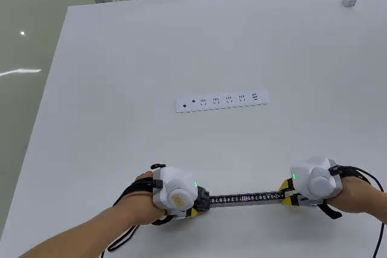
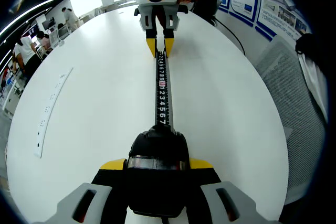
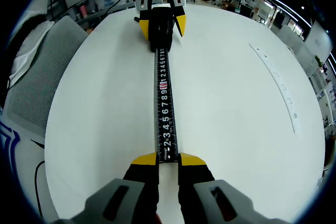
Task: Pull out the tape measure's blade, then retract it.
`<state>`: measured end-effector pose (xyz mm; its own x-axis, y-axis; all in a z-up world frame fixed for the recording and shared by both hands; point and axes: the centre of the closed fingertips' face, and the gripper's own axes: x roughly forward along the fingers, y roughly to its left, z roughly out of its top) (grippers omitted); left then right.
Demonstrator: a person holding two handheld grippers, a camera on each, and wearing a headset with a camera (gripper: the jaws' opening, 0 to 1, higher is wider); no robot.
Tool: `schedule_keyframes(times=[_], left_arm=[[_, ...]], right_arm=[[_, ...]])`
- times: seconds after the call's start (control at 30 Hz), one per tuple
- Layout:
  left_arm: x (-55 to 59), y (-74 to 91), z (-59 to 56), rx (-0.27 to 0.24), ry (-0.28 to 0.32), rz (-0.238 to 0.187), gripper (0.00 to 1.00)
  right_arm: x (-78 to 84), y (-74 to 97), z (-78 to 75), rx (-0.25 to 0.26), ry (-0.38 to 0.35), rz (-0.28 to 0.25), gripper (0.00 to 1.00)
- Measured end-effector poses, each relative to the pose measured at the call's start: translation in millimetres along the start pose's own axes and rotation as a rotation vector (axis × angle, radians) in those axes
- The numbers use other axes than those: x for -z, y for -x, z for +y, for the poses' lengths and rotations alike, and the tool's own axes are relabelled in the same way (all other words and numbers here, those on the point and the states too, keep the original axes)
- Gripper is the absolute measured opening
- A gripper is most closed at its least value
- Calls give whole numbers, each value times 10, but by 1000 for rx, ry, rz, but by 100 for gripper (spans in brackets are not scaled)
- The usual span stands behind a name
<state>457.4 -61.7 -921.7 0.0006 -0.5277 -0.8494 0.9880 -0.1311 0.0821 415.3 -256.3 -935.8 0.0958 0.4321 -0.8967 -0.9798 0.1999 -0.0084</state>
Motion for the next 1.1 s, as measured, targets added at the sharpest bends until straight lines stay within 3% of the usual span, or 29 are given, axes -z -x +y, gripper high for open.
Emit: schedule_keyframes(times=[0.43, 1.1], left_arm=[[9, -6, 4, 0, 1, 3, 39], [11, -10, 5, 2, -1, 7, 39]], right_arm=[[167, 57, -15, 5, -9, 15, 12], [278, 137, -1, 7, -25, 25, 12]])
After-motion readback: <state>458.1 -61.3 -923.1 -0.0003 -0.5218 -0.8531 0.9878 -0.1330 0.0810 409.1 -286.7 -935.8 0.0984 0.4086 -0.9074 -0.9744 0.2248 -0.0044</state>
